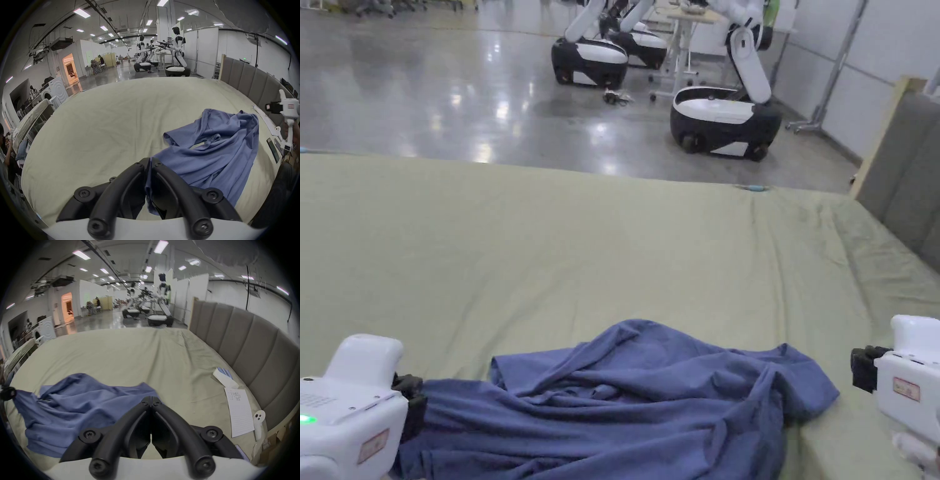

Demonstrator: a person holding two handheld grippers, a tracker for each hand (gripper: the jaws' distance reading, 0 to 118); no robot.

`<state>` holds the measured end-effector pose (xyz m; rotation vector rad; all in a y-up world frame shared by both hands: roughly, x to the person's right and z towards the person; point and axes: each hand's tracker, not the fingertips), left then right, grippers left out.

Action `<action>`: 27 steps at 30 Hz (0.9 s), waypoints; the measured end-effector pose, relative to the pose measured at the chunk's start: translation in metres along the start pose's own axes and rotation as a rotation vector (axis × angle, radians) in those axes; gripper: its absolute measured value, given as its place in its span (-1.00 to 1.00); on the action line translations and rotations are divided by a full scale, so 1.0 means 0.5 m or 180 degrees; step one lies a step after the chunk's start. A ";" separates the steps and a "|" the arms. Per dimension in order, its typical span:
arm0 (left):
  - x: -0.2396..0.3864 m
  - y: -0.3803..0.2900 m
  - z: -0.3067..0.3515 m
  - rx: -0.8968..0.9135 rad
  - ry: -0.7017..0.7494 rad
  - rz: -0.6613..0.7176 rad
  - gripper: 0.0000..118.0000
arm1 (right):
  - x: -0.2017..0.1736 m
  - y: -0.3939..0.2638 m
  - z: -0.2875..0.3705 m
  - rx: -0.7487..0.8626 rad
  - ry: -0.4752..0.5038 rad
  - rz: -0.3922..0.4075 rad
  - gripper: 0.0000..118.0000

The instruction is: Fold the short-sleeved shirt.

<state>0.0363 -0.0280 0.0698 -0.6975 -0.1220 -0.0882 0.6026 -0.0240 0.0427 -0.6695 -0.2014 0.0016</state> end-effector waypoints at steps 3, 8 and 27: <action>0.000 0.001 0.003 0.0047 -0.0055 -0.0033 -0.91 | 0.057 0.000 -0.079 -0.0223 -0.0067 -0.0146 -0.99; -0.003 0.000 -0.014 -0.0020 -0.0027 -0.0037 -0.91 | 0.068 -0.013 -0.191 -0.0575 0.0023 -0.0086 1.00; -0.067 0.093 -0.016 0.0265 -0.0012 0.0086 -0.92 | -0.003 0.161 0.008 0.0180 0.0357 0.0076 -0.87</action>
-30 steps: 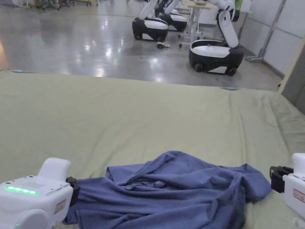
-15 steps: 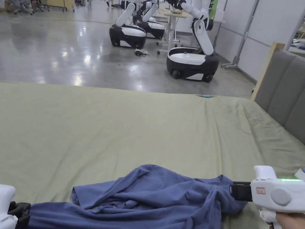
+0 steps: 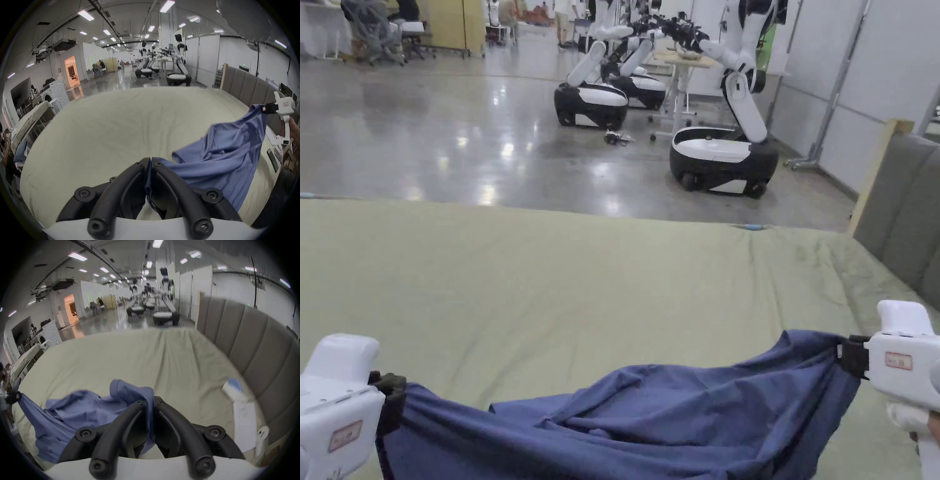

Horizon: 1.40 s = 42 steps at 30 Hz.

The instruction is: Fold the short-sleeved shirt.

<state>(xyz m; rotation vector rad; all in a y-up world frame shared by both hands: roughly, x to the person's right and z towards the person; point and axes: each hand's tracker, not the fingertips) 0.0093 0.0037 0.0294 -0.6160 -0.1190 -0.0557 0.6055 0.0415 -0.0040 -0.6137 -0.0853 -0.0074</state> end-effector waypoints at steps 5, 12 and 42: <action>-0.035 0.146 0.063 0.0429 0.0173 -0.0069 -0.92 | -0.059 0.141 0.127 0.0508 0.0026 0.0241 -0.87; -0.125 0.390 0.152 0.1061 0.0468 0.0032 -0.92 | -0.074 0.364 0.250 0.1212 -0.0010 0.0165 -0.87; -0.123 0.206 0.084 0.0819 0.0076 0.0599 -0.92 | 0.010 0.113 0.129 0.0858 0.0074 -0.0464 -0.87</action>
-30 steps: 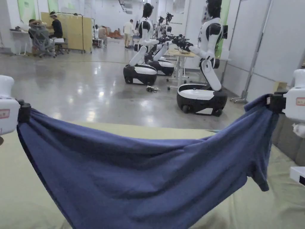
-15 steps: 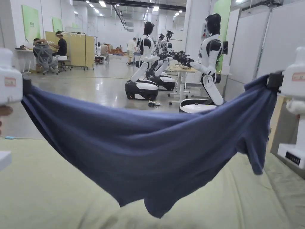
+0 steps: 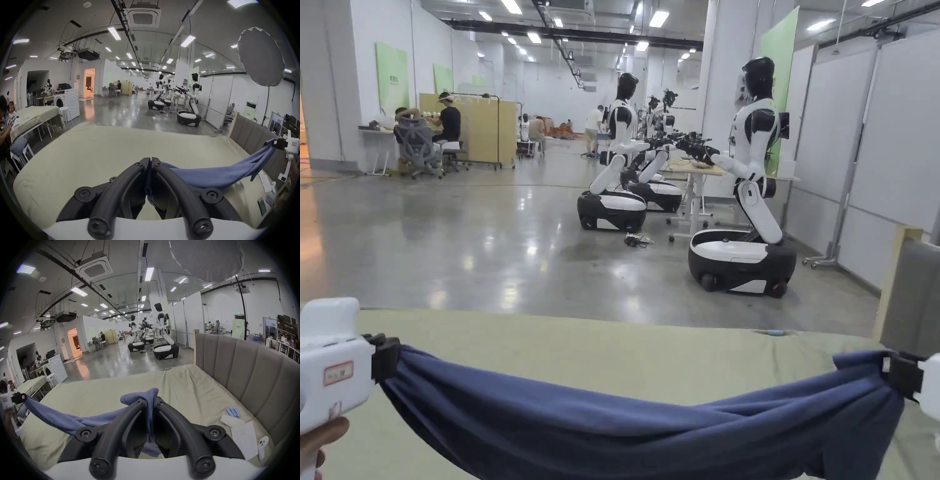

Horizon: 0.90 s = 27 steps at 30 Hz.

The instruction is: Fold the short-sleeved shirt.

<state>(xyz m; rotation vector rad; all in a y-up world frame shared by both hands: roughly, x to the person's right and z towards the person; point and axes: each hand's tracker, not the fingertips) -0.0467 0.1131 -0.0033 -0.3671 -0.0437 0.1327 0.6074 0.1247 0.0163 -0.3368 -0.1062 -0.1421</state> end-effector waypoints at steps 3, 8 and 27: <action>-0.017 -0.077 0.081 -0.0241 0.0019 -0.0104 -0.92 | 0.027 -0.088 0.077 -0.0313 0.0061 0.0183 -0.87; -0.046 -0.257 0.185 -0.0887 -0.0027 -0.0182 -0.92 | 0.034 -0.316 0.178 -0.0953 0.0124 0.0795 -0.87; -0.082 -0.371 0.369 -0.0759 0.0106 0.0810 0.56 | -0.109 -0.321 0.328 -0.0658 0.0569 0.0425 1.00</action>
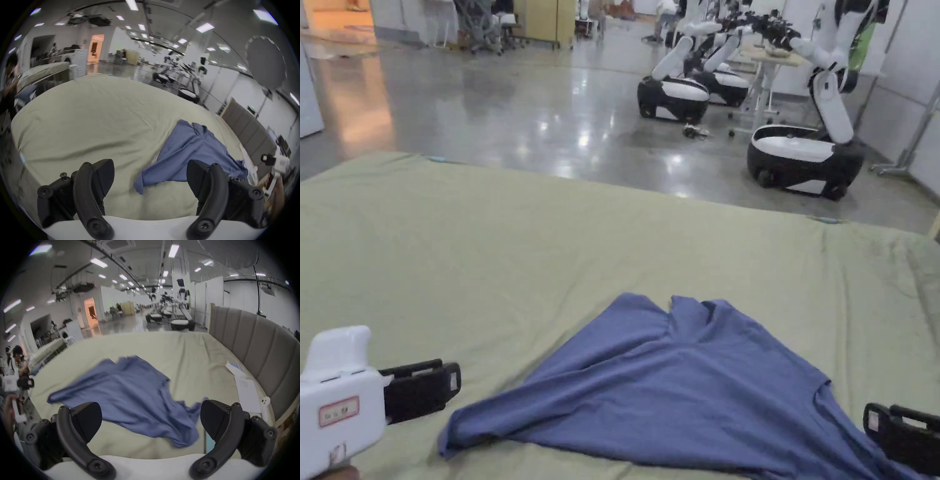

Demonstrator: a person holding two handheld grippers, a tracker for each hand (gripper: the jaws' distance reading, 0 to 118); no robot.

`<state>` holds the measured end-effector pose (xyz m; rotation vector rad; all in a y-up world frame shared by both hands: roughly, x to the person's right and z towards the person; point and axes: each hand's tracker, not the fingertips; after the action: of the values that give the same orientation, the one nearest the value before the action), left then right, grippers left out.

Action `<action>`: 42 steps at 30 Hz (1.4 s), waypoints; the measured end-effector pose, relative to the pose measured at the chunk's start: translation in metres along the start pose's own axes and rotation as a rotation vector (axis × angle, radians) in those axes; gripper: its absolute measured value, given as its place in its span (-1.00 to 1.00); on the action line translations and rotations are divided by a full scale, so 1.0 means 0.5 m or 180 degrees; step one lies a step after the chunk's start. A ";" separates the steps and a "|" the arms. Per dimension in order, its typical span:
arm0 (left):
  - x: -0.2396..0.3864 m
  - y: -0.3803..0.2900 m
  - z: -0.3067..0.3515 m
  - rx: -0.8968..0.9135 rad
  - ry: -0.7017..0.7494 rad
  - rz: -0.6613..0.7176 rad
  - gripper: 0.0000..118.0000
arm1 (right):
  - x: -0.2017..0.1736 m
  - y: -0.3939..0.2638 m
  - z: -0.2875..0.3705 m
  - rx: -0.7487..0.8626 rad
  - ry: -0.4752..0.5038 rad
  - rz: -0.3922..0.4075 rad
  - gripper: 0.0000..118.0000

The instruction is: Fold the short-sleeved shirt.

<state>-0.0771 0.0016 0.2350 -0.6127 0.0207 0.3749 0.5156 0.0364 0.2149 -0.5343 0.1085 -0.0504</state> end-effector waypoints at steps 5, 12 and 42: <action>-0.008 -0.059 -0.021 -0.0184 0.0430 0.0137 0.53 | -0.139 -0.009 -0.022 -0.0025 0.0217 0.0042 1.00; -0.034 -0.080 -0.052 -0.0178 0.0363 -0.0452 -0.87 | -0.247 -0.073 -0.120 -0.0163 0.0158 0.0245 -0.97; -0.007 -0.009 -0.208 -0.0977 -0.0200 -0.1261 -0.87 | -0.014 0.107 -0.566 -0.0634 -0.0136 0.0427 0.96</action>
<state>-0.0693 -0.0615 0.1526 -0.8881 -0.2193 0.0103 0.4767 -0.0600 -0.0535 -0.7253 0.1080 0.1035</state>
